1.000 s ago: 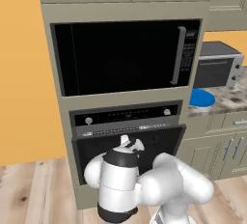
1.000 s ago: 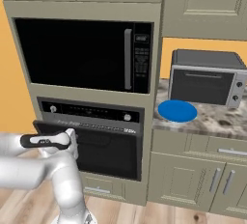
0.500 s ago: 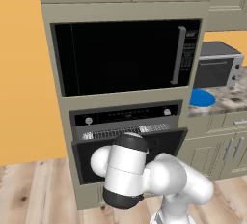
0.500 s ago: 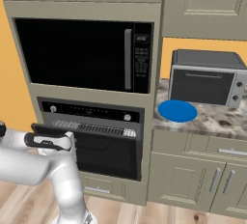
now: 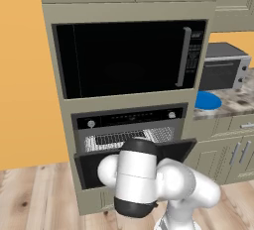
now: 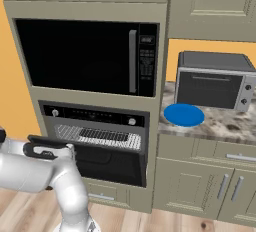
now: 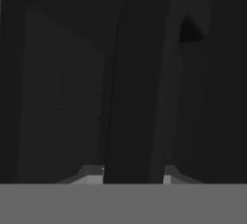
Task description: Take the baked cake out of the oven and place it on the plate for cooling. Then close the oven door.
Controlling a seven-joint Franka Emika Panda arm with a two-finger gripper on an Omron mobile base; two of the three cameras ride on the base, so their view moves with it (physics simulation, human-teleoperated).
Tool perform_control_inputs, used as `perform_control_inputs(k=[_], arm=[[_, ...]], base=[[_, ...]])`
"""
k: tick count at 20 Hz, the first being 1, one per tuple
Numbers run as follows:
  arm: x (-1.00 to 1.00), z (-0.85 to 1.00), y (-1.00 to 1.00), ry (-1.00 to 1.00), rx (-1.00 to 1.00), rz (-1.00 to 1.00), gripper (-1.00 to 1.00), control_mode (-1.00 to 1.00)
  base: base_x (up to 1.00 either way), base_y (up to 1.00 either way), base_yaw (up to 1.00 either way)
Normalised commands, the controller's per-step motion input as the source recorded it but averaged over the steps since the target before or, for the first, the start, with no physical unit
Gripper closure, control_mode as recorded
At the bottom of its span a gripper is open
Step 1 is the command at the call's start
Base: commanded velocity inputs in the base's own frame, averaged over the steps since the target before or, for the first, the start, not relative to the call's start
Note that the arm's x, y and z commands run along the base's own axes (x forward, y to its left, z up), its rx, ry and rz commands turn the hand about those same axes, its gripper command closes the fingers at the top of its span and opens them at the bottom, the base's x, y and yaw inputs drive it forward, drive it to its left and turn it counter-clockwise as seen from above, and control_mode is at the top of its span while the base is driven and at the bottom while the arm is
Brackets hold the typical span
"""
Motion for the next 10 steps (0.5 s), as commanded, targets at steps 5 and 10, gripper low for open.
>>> perform_control_inputs(k=[5, 10], arm=[[-0.11, 0.00, 0.00, 0.14, 0.00, 0.00, -1.00, -1.00], [0.00, 0.00, 0.00, 0.10, 0.00, 0.00, -1.00, -1.00]], base=[[0.00, 0.00, 0.00], [0.00, 0.00, 0.00]])
